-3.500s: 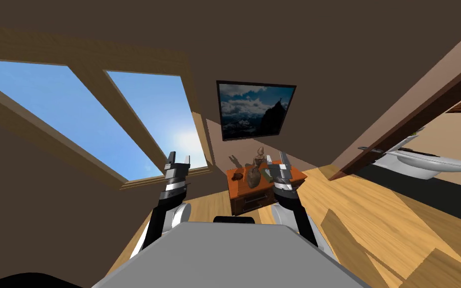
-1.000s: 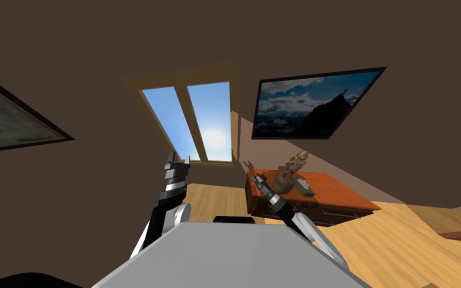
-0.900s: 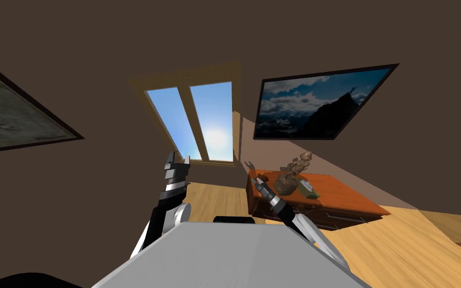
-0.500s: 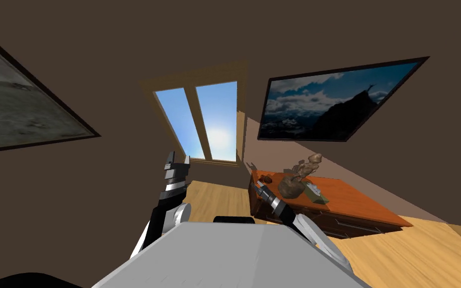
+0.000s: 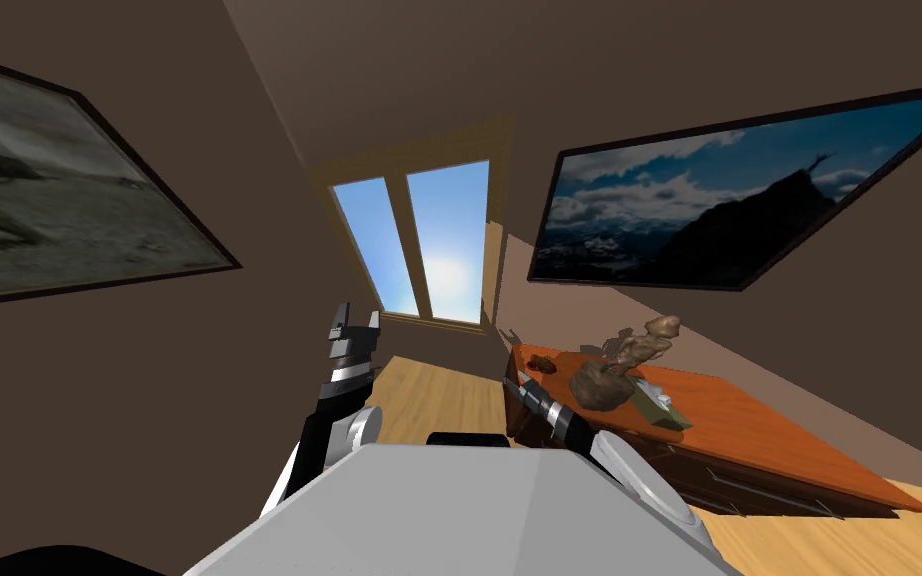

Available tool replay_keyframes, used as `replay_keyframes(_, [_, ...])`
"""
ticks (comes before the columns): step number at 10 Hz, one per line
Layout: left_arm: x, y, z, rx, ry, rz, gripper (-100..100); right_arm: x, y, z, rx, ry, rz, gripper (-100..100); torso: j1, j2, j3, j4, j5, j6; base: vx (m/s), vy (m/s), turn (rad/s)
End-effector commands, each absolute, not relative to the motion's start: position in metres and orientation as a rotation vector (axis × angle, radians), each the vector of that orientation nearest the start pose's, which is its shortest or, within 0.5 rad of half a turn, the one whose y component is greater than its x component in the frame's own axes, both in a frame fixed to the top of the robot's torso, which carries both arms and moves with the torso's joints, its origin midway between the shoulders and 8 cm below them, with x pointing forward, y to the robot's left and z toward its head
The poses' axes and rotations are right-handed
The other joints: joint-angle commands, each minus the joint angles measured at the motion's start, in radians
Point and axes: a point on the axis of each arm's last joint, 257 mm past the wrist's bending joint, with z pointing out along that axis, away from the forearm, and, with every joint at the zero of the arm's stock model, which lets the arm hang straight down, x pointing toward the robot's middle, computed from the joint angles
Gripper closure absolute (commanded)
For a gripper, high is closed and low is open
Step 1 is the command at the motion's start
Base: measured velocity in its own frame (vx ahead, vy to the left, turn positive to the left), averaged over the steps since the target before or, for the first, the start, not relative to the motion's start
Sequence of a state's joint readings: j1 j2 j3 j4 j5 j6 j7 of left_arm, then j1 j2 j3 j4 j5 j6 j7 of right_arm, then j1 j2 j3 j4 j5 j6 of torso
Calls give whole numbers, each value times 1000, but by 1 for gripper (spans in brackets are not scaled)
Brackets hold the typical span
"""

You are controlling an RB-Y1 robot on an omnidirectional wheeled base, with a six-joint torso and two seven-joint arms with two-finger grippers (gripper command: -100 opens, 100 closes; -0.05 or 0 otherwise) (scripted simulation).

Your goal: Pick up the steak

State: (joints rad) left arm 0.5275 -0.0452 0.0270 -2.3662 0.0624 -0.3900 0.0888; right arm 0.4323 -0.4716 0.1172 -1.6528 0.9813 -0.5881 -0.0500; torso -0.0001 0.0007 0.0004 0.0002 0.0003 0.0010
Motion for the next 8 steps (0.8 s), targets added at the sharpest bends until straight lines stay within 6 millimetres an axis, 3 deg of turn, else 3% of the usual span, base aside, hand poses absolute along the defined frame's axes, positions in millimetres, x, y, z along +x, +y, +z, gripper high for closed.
replay_keyframes(1, [339,302,33,-794,538,-1376,0,337,-222,-363,-261,1918,643,-100,0,0,0,0,0,0,11,22,282])
replay_keyframes(2, [339,302,33,-794,538,-1377,0,336,-222,-367,-290,1928,626,-100,0,0,0,0,0,-1,15,12,129])
replay_keyframes(3, [339,302,33,-794,538,-1376,0,327,-234,-387,-341,1979,588,-100,0,0,0,0,0,0,24,18,229])
replay_keyframes(5, [339,302,33,-794,538,-1376,0,324,-234,-392,-382,1992,564,-100,0,-1,0,0,0,0,17,8,42])
replay_keyframes(8, [339,302,33,-794,538,-1376,0,303,-261,-432,-527,2096,468,-100,-1,-1,0,0,0,0,21,3,201])
